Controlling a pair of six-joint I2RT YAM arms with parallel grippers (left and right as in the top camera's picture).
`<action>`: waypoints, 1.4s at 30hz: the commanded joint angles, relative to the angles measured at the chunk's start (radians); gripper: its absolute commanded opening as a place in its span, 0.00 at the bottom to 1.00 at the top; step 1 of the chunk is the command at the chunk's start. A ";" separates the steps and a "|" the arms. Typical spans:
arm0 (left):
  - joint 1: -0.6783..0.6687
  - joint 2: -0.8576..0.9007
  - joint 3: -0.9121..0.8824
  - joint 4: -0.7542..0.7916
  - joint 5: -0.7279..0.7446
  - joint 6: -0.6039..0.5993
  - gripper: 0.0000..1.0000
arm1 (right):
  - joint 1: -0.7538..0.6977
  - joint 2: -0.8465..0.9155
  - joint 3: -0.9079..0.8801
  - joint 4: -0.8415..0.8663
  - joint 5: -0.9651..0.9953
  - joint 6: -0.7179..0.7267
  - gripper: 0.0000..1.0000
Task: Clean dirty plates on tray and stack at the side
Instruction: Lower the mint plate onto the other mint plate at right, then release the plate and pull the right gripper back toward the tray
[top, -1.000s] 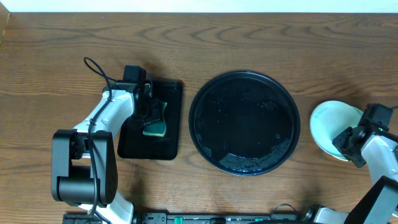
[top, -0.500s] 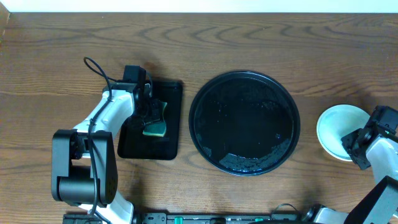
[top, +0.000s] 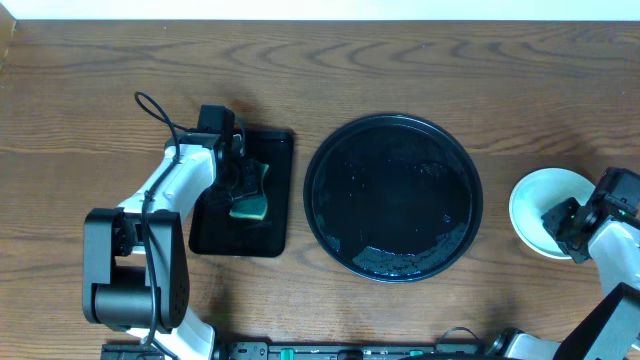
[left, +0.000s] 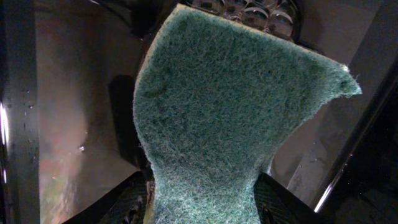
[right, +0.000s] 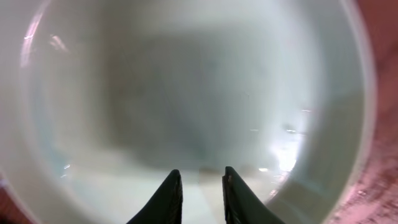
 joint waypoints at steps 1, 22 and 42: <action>0.004 0.010 -0.012 0.000 -0.021 0.010 0.57 | 0.020 -0.007 0.003 0.002 -0.064 -0.063 0.24; 0.004 0.010 -0.012 0.000 -0.021 0.010 0.57 | 0.244 -0.215 0.009 -0.241 -0.124 -0.151 0.17; 0.004 0.010 -0.012 0.000 -0.021 0.010 0.57 | 0.377 -0.062 0.006 -0.332 -0.044 -0.068 0.03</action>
